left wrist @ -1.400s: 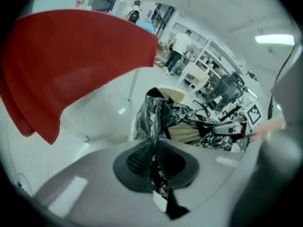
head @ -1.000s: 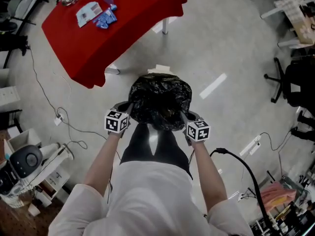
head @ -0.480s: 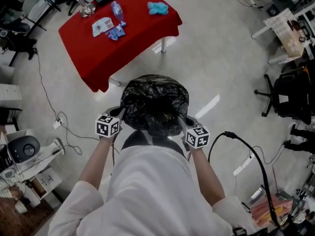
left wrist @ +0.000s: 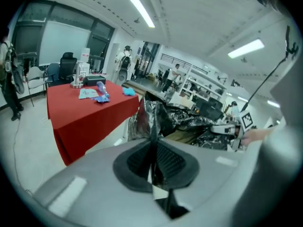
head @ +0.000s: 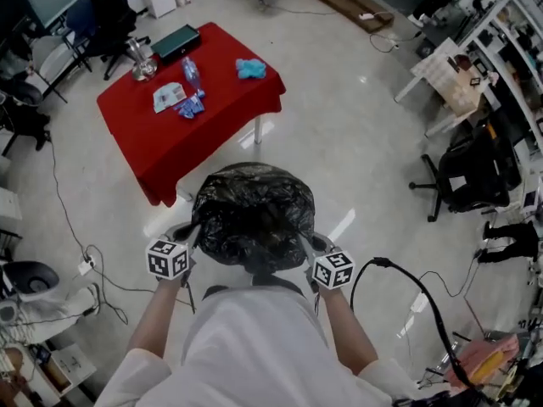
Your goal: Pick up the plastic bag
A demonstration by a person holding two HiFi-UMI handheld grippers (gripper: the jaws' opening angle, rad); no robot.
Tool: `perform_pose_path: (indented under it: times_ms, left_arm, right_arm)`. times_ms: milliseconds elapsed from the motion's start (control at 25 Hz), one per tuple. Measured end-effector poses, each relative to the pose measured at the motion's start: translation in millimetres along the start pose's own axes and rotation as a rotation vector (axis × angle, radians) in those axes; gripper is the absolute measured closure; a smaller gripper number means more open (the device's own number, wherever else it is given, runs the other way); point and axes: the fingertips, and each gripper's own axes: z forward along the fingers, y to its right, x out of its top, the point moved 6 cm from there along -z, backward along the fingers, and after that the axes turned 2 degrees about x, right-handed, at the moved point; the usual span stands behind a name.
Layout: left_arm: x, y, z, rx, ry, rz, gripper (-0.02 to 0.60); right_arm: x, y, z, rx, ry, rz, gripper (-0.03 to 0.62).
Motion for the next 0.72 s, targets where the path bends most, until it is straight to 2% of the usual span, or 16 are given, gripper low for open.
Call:
perform_pose_path:
  times_ms: [160,440,720]
  left_arm:
    - [16,10,-27,-0.047,0.060,0.033,0.575]
    - [7,14,-83,-0.118,0.104,0.093,0.575]
    - [10,28,-130,-0.172,0.156,0.170,0.575]
  right_arm:
    - [12,-34,-25,-0.030,0.070,-0.035,0.591]
    - [-3,-111,-54,-0.079,0.141,-0.078,0.591]
    - [-15,-153,-93,-0.156,0.205,-0.121,0.591]
